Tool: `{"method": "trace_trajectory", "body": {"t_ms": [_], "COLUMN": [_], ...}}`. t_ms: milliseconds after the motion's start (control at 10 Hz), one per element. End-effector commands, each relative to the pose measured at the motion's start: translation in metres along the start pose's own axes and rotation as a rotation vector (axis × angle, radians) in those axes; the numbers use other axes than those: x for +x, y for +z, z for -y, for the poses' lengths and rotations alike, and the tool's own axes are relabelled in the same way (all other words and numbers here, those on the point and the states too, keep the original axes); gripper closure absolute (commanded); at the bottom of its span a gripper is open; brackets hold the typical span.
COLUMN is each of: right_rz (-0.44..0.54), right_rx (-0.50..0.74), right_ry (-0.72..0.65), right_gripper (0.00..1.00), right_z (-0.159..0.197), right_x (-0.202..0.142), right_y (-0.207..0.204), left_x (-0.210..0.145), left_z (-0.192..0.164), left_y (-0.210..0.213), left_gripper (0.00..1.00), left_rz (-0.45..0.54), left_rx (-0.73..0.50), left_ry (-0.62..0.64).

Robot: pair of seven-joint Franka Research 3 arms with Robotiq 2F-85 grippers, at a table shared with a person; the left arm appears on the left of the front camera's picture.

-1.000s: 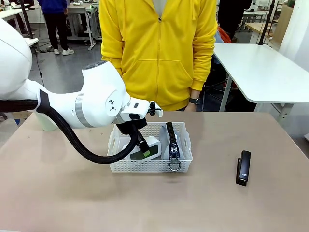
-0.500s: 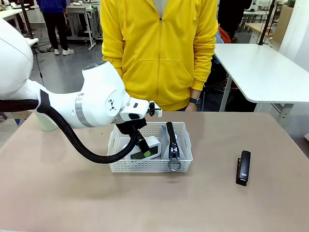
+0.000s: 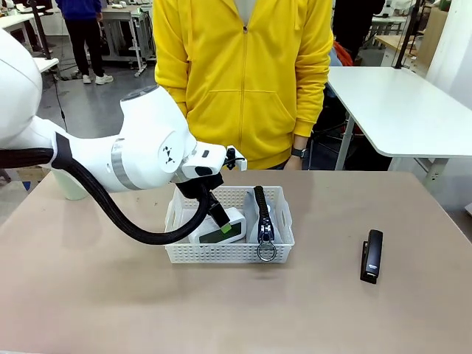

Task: Efficiently arrange items inside the basket to fit them all.
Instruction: Pick up the Digital clock and place it inside the Organizing basket.

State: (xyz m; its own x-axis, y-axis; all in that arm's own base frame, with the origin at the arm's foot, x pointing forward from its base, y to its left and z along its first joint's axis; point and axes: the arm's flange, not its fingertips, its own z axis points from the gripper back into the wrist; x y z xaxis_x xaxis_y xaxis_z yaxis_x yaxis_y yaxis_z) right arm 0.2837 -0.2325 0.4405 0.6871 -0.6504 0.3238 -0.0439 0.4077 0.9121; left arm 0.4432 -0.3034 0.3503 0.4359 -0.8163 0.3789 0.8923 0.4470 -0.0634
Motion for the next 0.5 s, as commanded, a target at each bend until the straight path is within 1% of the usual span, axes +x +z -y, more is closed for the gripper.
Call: {"method": "trace_trajectory", "body": {"t_ms": [0, 100, 200, 300, 400], "right_rz": [0.014, 0.014, 0.014, 0.014, 0.014], "right_rx": [0.021, 0.021, 0.021, 0.021, 0.021], "right_ry": [0.006, 0.006, 0.006, 0.006, 0.006], "right_gripper": [0.0, 0.0, 0.0, 0.0, 0.0], "right_z": [-0.002, -0.002, -0.002, -0.002, -0.002], "right_x": [0.003, 0.003, 0.003, 0.003, 0.003], "right_y": [0.0, 0.0, 0.0, 0.0, 0.0], "left_x": [-0.015, -0.022, -0.042, -0.068, -0.098], "left_z": [0.007, 0.011, 0.017, 0.021, 0.025], "left_y": [0.019, 0.047, 0.092, 0.13, 0.16], "left_gripper": [0.0, 0.0, 0.0, 0.0, 0.0], "left_rz": [0.048, 0.073, 0.1, 0.094, 0.106], "left_rx": [0.029, 0.005, -0.02, -0.104, -0.13], "left_ry": [-0.003, 0.001, 0.056, 0.156, 0.249]}}
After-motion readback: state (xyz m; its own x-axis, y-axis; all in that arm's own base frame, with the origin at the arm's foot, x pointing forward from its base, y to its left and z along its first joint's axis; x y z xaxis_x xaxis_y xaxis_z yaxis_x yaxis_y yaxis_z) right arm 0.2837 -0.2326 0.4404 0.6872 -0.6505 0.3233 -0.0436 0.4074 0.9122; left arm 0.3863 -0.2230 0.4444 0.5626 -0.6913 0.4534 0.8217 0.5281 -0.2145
